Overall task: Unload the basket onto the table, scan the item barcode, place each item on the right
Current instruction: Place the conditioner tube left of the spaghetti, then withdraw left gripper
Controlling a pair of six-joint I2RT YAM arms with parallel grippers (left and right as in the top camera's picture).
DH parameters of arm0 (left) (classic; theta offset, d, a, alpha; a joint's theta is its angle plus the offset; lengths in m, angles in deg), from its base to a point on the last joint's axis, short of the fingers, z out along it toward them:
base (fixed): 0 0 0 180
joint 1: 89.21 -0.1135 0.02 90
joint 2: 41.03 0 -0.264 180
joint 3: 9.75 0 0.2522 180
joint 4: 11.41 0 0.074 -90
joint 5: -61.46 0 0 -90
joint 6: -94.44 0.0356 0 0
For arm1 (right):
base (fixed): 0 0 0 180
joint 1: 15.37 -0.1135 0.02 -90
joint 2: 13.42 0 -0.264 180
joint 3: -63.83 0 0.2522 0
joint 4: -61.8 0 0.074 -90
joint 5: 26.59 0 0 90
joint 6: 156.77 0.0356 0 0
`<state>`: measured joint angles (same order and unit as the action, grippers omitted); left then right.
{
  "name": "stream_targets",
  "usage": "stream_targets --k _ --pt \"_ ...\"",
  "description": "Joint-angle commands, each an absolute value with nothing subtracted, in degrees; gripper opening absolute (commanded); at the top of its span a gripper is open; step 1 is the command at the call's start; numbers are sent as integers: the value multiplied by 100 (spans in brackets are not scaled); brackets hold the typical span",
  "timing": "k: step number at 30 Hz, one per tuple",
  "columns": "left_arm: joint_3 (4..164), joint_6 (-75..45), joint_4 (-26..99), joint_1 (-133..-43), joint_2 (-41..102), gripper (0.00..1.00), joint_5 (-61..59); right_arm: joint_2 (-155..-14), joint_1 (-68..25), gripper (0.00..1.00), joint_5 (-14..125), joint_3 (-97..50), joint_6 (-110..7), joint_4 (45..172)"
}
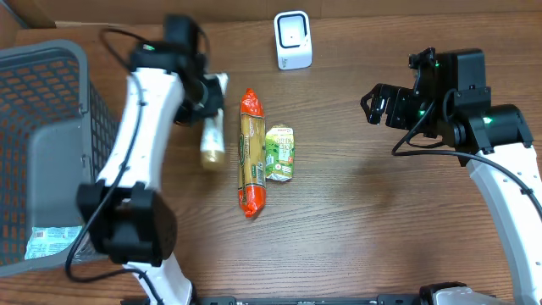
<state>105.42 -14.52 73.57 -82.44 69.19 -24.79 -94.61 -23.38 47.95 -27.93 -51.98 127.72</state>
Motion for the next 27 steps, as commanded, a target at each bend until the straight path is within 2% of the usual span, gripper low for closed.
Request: stream_targets --k 1,7,8,11,12,13,19,27 --pt "9840 -1880 6861 -8039 6936 4 -2831 -9463 -2373 100 4841 -2862 -5196 12715" --pt "8929 -2049 6009 -7840 7048 5 -2649 -9463 -2373 100 4839 -2862 -5194 12720" --pt "8841 -2046 5947 -7829 7054 12 -2660 -9463 -2373 100 4836 -2862 -5194 12724" --pt "8697 -2046 5860 -7827 7063 51 -2663 -9463 -2373 100 4836 -2862 -5194 12724" --pt "8695 -2044 5856 -7827 7063 61 -2663 -9463 -2373 100 4839 -2862 -5194 12724" --pt "8719 -2042 5849 -7829 7063 64 -2663 -9463 -2373 100 4836 -2862 -5194 12724" --pt "9851 -1858 6612 -7849 7061 65 -2752 -9463 -2373 100 4839 -2862 -5194 12726" --pt "13829 -1483 8800 -8164 7059 65 -2984 -9463 -2373 100 4836 -2862 -5194 12746"
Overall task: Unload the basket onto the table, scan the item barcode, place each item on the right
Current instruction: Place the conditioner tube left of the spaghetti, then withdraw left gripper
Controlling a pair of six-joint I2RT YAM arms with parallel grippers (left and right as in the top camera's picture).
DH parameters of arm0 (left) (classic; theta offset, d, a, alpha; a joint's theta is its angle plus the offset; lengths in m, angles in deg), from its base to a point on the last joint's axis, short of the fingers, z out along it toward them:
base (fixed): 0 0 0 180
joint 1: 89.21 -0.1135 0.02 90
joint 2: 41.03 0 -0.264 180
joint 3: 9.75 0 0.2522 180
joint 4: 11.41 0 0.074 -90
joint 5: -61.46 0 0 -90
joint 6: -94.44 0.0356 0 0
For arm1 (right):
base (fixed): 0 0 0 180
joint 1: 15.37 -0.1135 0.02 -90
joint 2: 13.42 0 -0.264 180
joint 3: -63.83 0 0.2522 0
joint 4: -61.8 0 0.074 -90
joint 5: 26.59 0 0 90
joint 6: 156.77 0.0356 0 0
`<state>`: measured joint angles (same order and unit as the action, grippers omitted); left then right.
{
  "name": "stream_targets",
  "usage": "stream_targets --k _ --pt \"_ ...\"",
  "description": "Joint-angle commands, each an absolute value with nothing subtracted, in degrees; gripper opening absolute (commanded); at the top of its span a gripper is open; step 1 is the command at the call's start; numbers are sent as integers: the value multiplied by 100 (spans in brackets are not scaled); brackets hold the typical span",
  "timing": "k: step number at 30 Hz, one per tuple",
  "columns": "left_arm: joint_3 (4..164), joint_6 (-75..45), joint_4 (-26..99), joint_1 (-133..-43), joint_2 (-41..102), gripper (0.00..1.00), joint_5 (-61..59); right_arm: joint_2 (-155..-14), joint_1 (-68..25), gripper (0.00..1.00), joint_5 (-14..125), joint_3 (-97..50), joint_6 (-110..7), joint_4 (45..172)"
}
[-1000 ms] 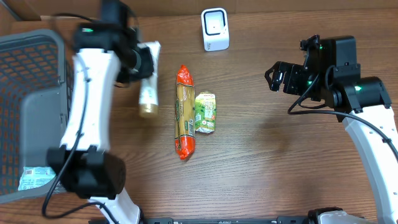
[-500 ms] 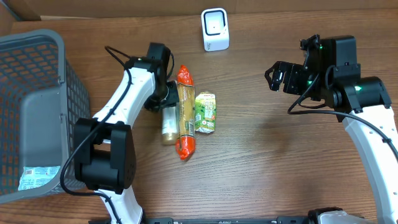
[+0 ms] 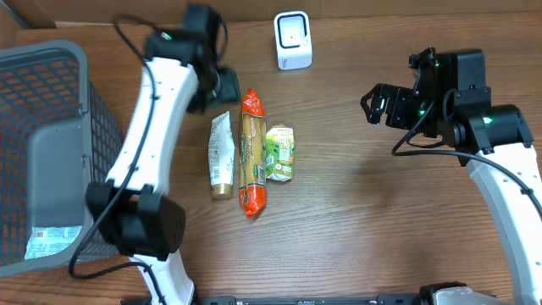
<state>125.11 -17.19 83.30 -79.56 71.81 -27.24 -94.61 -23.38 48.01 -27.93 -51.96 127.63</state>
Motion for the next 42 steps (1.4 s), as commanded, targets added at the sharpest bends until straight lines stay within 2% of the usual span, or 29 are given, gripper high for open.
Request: stream_targets --k 1,4,7,10,15,17,20,24,26,33,38,42 --pt "14262 -1483 9058 -8227 7059 65 -3130 -9463 -2373 100 4836 -2862 -5194 12752" --pt "15560 -1476 9917 -8531 7045 66 -3629 -9463 -2373 100 4839 -2862 -5194 12774" --pt "15696 -1273 9917 -8966 6652 66 -3436 -9463 -2373 100 4839 -2862 -5196 12752" --pt "15381 -1362 9917 -9506 6191 65 -3340 -9463 -2373 100 4836 -2862 -5194 12750" --pt "13796 -1769 9917 -10924 5126 67 -3524 -9463 -2373 100 4839 -2862 -5194 12748" --pt "13064 -2068 9897 -11637 4779 72 -3775 -9463 -2373 100 4836 -2862 -5196 12748" --pt "12120 -2134 9600 -12697 4458 86 -3749 -9463 -2373 100 4836 -2862 -5194 12750" --pt "11014 -2331 9075 -13702 4401 94 -3546 -9463 -2373 100 4839 -2862 -5194 12744" --pt "10483 -2477 8793 -13927 4438 99 -3543 -9463 -2373 100 4839 -2862 -5194 12733" --pt "8457 -2477 7123 -14063 4683 100 -3506 -9463 -2373 100 4839 -2862 -5194 12787" --pt "7733 -2497 6483 -14065 4899 100 -3557 -9463 -2373 100 4839 -2862 -5196 12884" --pt "7477 -2508 6273 -14063 5124 100 -4053 -9463 -2373 100 4839 -2862 -5194 12956"
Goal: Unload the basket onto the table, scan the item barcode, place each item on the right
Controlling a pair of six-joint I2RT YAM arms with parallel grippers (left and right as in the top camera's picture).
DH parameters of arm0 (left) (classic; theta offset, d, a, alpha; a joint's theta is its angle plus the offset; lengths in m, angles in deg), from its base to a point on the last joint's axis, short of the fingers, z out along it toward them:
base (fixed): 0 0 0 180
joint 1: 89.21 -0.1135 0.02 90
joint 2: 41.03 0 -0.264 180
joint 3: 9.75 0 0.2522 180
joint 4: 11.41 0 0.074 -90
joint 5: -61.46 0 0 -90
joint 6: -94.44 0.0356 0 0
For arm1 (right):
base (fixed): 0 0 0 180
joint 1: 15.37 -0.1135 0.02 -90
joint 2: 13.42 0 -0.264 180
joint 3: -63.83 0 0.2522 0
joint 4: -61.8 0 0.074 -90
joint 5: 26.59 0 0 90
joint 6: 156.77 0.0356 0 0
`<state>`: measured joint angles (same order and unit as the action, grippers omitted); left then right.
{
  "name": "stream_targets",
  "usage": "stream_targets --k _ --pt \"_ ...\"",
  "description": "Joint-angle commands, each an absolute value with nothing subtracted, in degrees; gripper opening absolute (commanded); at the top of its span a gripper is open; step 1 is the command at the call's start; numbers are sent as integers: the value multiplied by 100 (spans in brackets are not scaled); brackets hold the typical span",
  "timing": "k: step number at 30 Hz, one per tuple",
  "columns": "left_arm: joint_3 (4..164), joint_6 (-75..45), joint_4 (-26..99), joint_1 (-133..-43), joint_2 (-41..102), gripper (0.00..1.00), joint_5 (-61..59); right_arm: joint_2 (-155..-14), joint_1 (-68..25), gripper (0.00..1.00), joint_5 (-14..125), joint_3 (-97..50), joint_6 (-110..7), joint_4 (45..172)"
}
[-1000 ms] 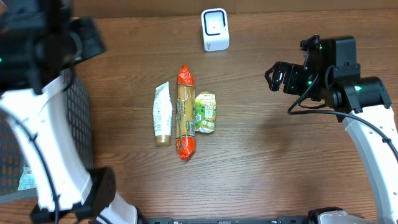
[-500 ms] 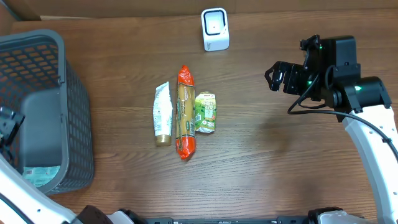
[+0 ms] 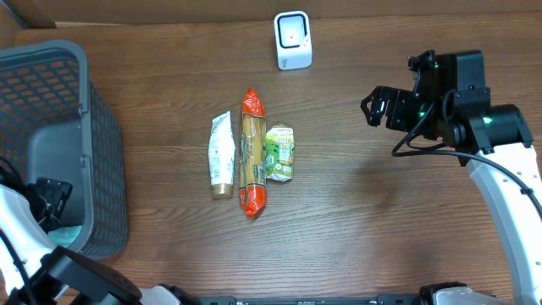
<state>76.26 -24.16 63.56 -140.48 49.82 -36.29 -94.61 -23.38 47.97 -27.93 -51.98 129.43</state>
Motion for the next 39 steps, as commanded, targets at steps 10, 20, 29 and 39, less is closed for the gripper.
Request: stream_targets --k 10,20,29,39 --pt "7357 -2774 5853 -14063 5885 100 -4739 -9463 -2373 100 4839 -2862 -5194 13034" --pt "7357 -2772 5759 -14056 6635 93 -4708 -9463 -2373 100 4839 -2862 -5194 13028" --pt "7353 -2772 5661 -14056 6698 49 -4697 -9463 -2373 100 4839 -2862 -5194 13028" --pt "7349 -2728 5609 -14056 6698 4 -3932 -9463 -2373 100 4841 -2862 -5194 12962"
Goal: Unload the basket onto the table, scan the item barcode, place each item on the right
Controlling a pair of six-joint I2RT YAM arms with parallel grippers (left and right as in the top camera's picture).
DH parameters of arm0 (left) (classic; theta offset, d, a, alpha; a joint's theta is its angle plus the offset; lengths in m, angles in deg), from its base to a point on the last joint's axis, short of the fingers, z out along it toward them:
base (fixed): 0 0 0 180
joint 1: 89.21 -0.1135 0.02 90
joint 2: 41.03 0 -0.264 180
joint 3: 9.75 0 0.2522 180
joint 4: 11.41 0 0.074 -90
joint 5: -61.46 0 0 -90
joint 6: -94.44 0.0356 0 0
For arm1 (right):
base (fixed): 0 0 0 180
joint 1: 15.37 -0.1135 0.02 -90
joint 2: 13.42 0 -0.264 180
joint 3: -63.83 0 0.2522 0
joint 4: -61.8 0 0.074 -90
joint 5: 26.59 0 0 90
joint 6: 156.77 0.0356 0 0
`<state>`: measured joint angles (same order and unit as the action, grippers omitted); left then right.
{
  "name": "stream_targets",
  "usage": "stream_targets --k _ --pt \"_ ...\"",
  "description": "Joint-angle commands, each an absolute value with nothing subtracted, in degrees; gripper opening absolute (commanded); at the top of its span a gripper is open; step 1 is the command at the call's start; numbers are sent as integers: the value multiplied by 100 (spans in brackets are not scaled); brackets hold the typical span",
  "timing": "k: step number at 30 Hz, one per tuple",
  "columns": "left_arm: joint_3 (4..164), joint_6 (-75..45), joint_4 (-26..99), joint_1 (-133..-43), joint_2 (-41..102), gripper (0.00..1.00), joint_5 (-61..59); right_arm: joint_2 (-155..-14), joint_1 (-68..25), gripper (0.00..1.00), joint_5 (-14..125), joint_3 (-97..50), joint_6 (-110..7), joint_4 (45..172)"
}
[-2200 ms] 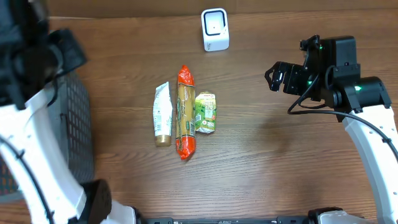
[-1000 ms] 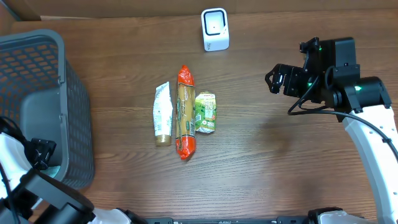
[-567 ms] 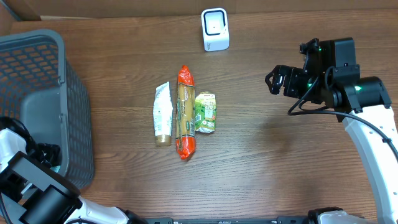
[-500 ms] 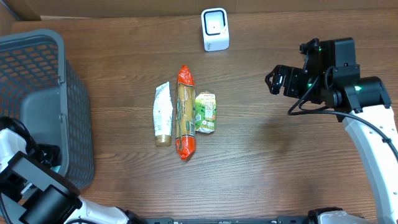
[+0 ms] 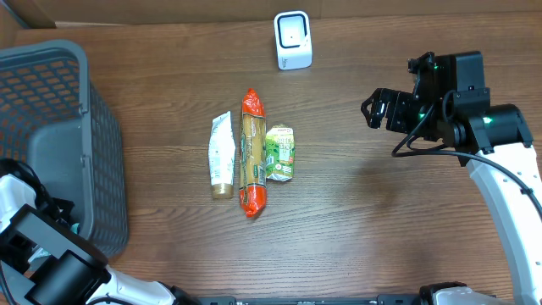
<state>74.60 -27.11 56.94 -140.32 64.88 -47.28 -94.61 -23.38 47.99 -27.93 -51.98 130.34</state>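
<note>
Three items lie side by side mid-table: a white tube, a long orange-ended roll and a small green packet. The white barcode scanner stands at the far edge. My right gripper hovers open and empty to the right of the items. My left arm is at the lower left corner. Its gripper reaches into the grey basket, and the basket wall hides its fingers.
The basket fills the left side of the table, and a sliver of a bluish packet shows inside it near my left gripper. A cardboard edge runs along the far side.
My left arm has sunk a little lower and further into the lower left corner by the basket. The three items, the scanner and my right arm are unchanged.
My left gripper first held the white tube left of the orange roll. Then the tube lay flat beside the roll and the gripper stood just beyond it. After that the left arm was back at the basket, where it is now. My right arm stayed still.
</note>
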Motion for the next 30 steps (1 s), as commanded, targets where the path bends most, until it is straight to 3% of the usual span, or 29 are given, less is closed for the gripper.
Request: stream_targets --k 1,4,8,18,24,30 --pt "7351 -2672 5595 -14056 6698 4 -3836 -9468 -2373 100 4841 -2862 -5194 12953" --pt "7510 -2361 5598 -14056 6696 4 -3458 -9468 -2373 100 4841 -2862 -5194 12940" --pt "8579 -1410 5969 -14056 6680 4 -2033 -9468 -2373 100 4841 -2862 -5194 12894" --pt "12594 -1351 7359 -13772 6674 4 -940 -9468 -2373 100 4839 -2862 -5191 12857" --pt "14898 -943 8188 -12804 6593 4 -945 -9468 -2373 100 4836 -2862 -5189 12853" --pt "15586 -372 8957 -11119 6462 4 -1270 -9468 -2373 100 4839 -2862 -5191 12851"
